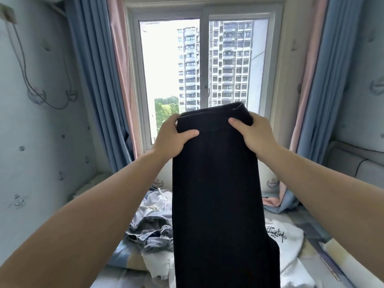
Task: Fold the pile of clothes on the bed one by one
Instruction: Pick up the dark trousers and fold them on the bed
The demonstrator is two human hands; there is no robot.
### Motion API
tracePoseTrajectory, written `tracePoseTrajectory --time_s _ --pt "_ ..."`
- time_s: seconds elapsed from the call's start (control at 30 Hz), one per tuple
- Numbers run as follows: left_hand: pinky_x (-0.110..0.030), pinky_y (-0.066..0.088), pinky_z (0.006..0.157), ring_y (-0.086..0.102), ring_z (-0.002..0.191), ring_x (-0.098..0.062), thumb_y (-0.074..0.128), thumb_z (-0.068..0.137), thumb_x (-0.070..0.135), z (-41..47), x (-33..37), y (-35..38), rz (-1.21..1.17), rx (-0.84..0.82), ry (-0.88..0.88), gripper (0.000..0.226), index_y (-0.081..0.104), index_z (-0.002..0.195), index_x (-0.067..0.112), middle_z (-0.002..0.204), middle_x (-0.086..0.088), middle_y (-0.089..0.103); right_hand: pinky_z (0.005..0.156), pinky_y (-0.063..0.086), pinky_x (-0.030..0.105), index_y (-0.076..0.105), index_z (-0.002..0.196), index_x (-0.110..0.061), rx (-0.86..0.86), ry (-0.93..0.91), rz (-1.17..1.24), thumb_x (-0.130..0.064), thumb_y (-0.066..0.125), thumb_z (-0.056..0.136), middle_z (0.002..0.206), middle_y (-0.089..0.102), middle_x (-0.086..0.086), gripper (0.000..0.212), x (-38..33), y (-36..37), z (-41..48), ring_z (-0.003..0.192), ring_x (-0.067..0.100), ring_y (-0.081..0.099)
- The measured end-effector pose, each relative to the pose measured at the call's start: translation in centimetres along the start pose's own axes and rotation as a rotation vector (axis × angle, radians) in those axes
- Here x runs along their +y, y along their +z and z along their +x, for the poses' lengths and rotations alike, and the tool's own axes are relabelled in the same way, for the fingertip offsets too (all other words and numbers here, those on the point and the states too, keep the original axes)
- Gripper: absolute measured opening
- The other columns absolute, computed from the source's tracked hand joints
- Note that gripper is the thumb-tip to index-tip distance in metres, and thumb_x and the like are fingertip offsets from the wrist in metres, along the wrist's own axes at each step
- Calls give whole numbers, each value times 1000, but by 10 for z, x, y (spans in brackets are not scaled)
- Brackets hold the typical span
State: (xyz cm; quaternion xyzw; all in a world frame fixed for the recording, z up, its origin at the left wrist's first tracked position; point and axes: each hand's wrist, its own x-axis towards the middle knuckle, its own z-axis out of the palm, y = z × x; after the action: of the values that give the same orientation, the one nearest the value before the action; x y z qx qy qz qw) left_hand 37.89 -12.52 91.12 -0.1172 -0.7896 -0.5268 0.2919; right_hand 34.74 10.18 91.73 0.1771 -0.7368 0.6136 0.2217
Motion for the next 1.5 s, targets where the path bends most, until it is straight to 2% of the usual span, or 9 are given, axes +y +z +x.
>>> tracePoseTrajectory --time_s 0.2,0.53,0.77,0.9,1.07,1.17,1.23,1.4,1.5 --pt "-32 61 82 71 92 -9 81 84 17 81 -33 -17 -11 17 46 41 61 120 16 106 2 72 88 59 35 70 101 -27 80 -40 -15 -31 73 91 97 74 -10 12 5 44 66 90 9 71" --pt "-10 51 70 63 79 12 81 83 15 64 -8 -43 26 119 130 36 57 110 17 98 11 66 89 57 25 69 116 -23 118 -99 47 -32 73 90 104 73 -14 28 -15 60 51 95 2 69" --pt "-10 51 67 67 80 8 82 82 12 -97 0 -39 -8 18 -17 37 60 110 21 96 14 69 81 54 16 66 99 -40 5 -37 71 -30 73 90 93 73 -26 16 1 22 -106 91 -6 68" --pt "-25 57 77 69 87 -7 88 73 6 -223 -45 -22 -1 -124 -209 41 67 109 8 99 -5 73 76 53 20 70 95 -33 -132 81 34 -18 75 90 86 74 -21 16 61 -3 -234 84 0 68" --pt "-42 55 75 67 80 -18 88 67 18 -399 -121 23 143 -438 -564 32 68 90 28 83 1 70 75 54 27 71 107 -8 -318 499 -7 -8 74 90 95 75 7 17 171 -31 -416 86 10 70" --pt "-49 56 77 69 86 -30 84 70 17 -498 -160 52 221 -583 -776 35 68 101 18 90 -9 71 74 51 23 68 103 -12 -389 738 3 -1 71 90 90 71 -4 17 217 -37 -514 75 -2 68" --pt "-46 55 82 69 92 -30 84 70 18 -558 -177 65 263 -629 -863 40 67 106 12 94 -11 71 79 51 28 69 96 -17 -417 852 -33 -2 72 89 89 71 -4 17 241 -41 -571 79 6 66" --pt "-39 55 79 68 89 -25 82 72 14 -656 -181 77 315 -763 -1030 32 62 96 20 93 -4 69 71 49 14 71 98 -21 -478 1053 -108 -7 77 86 92 74 -1 19 257 -63 -669 83 10 65" --pt "-40 58 72 68 85 -26 81 72 12 -676 -173 77 298 -804 -1103 31 61 94 20 95 -8 69 73 49 18 72 101 -22 -564 1104 -130 -10 78 86 95 75 -1 20 256 -71 -688 84 11 66"
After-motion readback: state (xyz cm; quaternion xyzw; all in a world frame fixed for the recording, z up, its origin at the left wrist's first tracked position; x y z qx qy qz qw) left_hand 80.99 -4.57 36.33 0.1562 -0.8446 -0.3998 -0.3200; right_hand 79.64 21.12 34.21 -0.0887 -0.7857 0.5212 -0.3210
